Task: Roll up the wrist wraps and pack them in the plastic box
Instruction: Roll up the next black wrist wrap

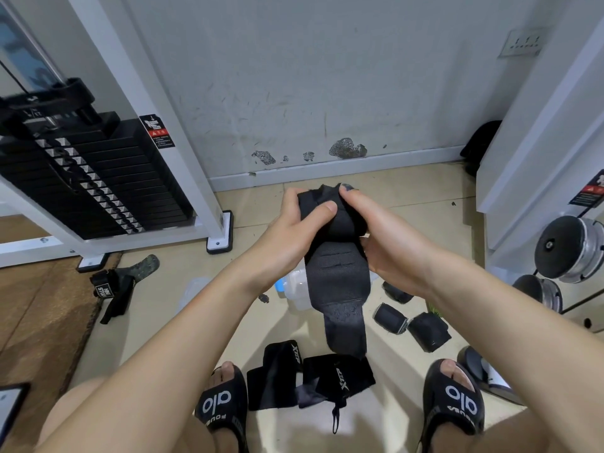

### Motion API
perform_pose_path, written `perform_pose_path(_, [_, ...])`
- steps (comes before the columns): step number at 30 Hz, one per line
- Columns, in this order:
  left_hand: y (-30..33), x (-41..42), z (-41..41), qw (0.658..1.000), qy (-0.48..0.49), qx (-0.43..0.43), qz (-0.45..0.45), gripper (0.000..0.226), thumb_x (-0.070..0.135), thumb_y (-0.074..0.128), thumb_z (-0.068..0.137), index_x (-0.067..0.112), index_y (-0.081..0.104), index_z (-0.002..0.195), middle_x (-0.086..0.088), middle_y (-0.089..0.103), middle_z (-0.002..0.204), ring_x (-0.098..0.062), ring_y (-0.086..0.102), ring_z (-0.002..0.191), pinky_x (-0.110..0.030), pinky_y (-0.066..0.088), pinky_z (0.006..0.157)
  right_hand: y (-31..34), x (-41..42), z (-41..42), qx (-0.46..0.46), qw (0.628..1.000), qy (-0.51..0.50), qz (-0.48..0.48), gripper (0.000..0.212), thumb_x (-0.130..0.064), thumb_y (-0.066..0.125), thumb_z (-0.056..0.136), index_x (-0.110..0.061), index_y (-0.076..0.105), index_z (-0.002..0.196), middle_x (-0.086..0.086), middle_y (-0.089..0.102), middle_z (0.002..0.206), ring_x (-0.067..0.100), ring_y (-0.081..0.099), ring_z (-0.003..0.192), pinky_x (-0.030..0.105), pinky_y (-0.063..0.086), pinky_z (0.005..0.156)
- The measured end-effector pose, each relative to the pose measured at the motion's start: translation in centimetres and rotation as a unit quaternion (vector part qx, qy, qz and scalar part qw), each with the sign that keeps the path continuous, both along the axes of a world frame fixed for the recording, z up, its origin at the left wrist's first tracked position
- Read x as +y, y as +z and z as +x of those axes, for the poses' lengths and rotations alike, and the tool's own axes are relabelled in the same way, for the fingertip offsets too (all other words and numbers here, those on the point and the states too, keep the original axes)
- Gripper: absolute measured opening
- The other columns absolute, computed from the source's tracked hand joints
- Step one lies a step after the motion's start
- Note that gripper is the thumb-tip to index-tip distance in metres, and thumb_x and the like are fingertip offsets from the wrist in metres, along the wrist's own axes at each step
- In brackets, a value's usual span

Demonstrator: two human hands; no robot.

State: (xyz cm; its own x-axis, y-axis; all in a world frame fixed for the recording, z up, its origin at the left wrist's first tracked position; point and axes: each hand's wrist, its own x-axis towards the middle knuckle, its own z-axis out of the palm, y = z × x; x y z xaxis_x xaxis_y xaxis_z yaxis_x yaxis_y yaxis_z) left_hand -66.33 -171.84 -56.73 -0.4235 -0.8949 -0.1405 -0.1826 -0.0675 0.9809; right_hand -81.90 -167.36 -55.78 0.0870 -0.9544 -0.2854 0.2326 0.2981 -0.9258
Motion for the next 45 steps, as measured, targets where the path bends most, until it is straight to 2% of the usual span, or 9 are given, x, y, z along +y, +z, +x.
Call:
perform_pose_path(6, [0.5, 0.3, 0.2, 0.997, -0.026, -0.01, -0.069, 0.034, 0.017, 0.063, 0.1, 0.019, 0.041, 0.125, 0.002, 0.063, 0.107, -0.001, 0.061, 0.09, -0.022, 0.052, 0.081, 0.1, -0.1, -0.4, -0.007, 1.0, -0.003, 0.021, 0.043, -0.048, 0.054, 0.101, -0.021, 0.057, 0.135, 0.006, 0.072, 0.122, 0.018, 0.074, 0.107, 0.047, 0.059, 0.095])
perform_pose_path(12, [0.6, 0.3, 0.3, 0.994, -0.06, 0.029, -0.083, 0.042, -0.003, 0.062, 0.095, 0.017, 0.039, 0.124, -0.004, 0.06, 0.1, -0.006, 0.058, 0.088, -0.02, 0.051, 0.078, 0.0, -0.4, -1.0, -0.019, 0.999, -0.037, -0.011, 0.024, -0.028, 0.057, 0.103, -0.021, 0.061, 0.125, -0.007, 0.074, 0.077, 0.008, 0.072, 0.069, 0.023, 0.056, 0.056])
perform_pose_path(17, [0.1, 0.1, 0.1, 0.997, -0.055, 0.056, -0.025, 0.04, 0.028, 0.067, 0.089, 0.032, 0.04, 0.117, 0.006, 0.066, 0.106, -0.012, 0.065, 0.098, -0.038, 0.053, 0.092, -0.2, -0.4, -0.4, -0.027, 0.997, -0.065, -0.031, 0.029, -0.02, 0.062, 0.099, -0.021, 0.062, 0.128, 0.003, 0.073, 0.103, 0.022, 0.072, 0.092, 0.047, 0.06, 0.085])
perform_pose_path(20, [0.3, 0.3, -0.6, 0.994, -0.011, 0.097, 0.043, 0.033, 0.04, 0.059, 0.103, 0.03, 0.043, 0.13, 0.006, 0.069, 0.116, -0.016, 0.071, 0.107, -0.047, 0.058, 0.094, -0.3, -0.5, -0.3, -0.016, 0.996, -0.081, -0.045, 0.038, -0.021, 0.066, 0.097, -0.022, 0.059, 0.135, 0.006, 0.073, 0.121, 0.023, 0.072, 0.11, 0.048, 0.057, 0.098])
perform_pose_path(25, [0.5, -0.1, -0.4, 0.987, -0.003, 0.153, 0.051, 0.026, 0.009, 0.052, 0.105, 0.021, 0.045, 0.126, 0.005, 0.068, 0.1, -0.01, 0.069, 0.084, -0.027, 0.058, 0.067, -0.1, -0.1, -0.5, -0.018, 0.997, -0.06, -0.037, 0.036, -0.023, 0.069, 0.096, -0.015, 0.062, 0.13, 0.009, 0.075, 0.112, 0.025, 0.075, 0.103, 0.041, 0.061, 0.086])
perform_pose_path(34, [0.0, -0.3, 0.5, 0.995, -0.039, 0.066, -0.07, 0.038, 0.005, 0.064, 0.092, 0.031, 0.052, 0.117, 0.006, 0.062, 0.097, -0.014, 0.059, 0.092, -0.039, 0.052, 0.088, 0.2, 0.0, 0.3, 0.002, 0.998, -0.057, -0.008, 0.039, -0.038, 0.067, 0.098, -0.019, 0.058, 0.132, 0.006, 0.074, 0.122, 0.023, 0.074, 0.108, 0.048, 0.058, 0.099])
perform_pose_path(40, [0.3, -0.5, 0.7, 0.992, -0.025, 0.066, -0.101, 0.045, -0.011, 0.063, 0.089, 0.024, 0.052, 0.115, 0.002, 0.059, 0.103, -0.015, 0.06, 0.084, -0.024, 0.052, 0.073, 0.3, 0.3, -0.1, -0.021, 1.0, -0.016, -0.004, 0.05, -0.01, 0.071, 0.093, -0.019, 0.053, 0.138, 0.008, 0.074, 0.12, 0.023, 0.076, 0.101, 0.039, 0.061, 0.09])
perform_pose_path(43, [0.1, -0.9, 0.9, 0.991, -0.014, 0.064, -0.113, 0.047, -0.015, 0.061, 0.088, 0.024, 0.051, 0.113, 0.001, 0.058, 0.104, -0.022, 0.059, 0.091, -0.033, 0.053, 0.077, 0.6, 0.6, -0.2, -0.005, 0.999, -0.028, 0.02, 0.066, 0.012, 0.064, 0.089, -0.021, 0.047, 0.145, 0.017, 0.073, 0.11, 0.024, 0.076, 0.082, 0.03, 0.061, 0.075])
perform_pose_path(45, [-0.2, -1.2, 1.1, 0.992, -0.002, 0.056, -0.117, 0.047, -0.011, 0.062, 0.084, 0.026, 0.052, 0.112, -0.003, 0.059, 0.104, -0.026, 0.06, 0.094, -0.041, 0.052, 0.081, 0.6, 0.7, 0.0, 0.033, 0.998, -0.043, 0.032, 0.081, 0.016, 0.061, 0.089, -0.022, 0.034, 0.155, 0.018, 0.071, 0.1, 0.03, 0.078, 0.084, 0.03, 0.063, 0.078])
